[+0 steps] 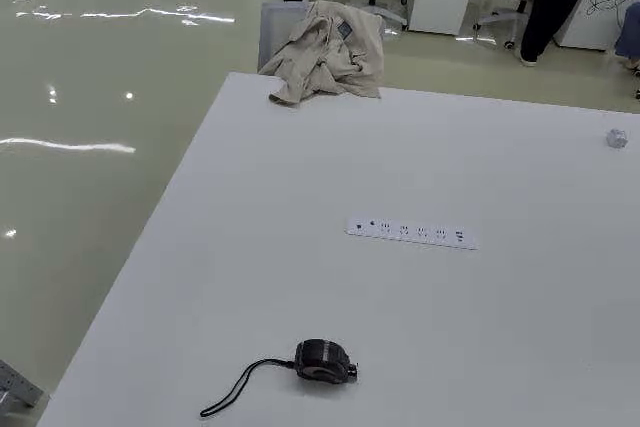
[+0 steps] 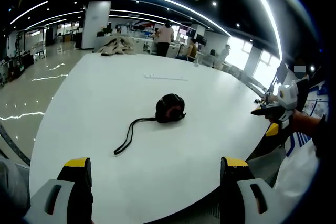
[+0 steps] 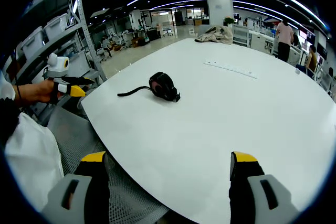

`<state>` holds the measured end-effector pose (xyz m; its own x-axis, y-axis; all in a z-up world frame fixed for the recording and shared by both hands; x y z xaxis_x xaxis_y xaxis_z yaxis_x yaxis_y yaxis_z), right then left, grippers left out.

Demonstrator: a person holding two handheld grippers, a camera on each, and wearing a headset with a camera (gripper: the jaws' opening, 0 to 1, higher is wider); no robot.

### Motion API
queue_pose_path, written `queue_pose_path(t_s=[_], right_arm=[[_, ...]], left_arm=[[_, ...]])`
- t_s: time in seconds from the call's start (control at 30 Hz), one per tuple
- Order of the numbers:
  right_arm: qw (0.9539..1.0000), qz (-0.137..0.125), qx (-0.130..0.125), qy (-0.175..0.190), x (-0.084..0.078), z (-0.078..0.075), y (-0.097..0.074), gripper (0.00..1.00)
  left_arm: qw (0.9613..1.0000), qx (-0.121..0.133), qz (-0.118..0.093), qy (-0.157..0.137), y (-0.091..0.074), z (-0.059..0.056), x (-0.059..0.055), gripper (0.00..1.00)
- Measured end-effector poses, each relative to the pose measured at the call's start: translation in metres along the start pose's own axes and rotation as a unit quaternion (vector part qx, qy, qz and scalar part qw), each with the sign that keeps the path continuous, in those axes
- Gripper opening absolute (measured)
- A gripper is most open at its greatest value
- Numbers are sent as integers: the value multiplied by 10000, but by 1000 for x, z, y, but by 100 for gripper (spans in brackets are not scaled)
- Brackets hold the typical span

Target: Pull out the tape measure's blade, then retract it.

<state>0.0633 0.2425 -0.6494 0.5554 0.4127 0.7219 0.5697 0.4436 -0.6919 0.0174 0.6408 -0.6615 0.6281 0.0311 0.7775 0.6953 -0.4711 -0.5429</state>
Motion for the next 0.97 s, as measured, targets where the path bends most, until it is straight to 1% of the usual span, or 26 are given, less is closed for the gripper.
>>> queue_pose_path(t_s=[0.43,0.83,0.97], right_arm=[[10000,-12,-34,18,-2,0,0,99],[10000,-28,-47,4,-1,-1,-2,99],[10000,-23,-48,-9,-2,-2,-2,99]], left_arm=[[10000,14,56,-49,-2,2,-5,100],[10000,16,12,-25,-2,2,-1,100],[10000,13,23,-20,-1,3,-3,100]])
Point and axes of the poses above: the centre of the closed fingertips' face, and the gripper's own axes: y roughly forward along the fingers, z roughly to its left, x roughly out of its top, the point moved 8 cm from there along -y, roughly backward along the fingers, and after that the axes turned 10 degrees about -x, right-handed, at the moved point
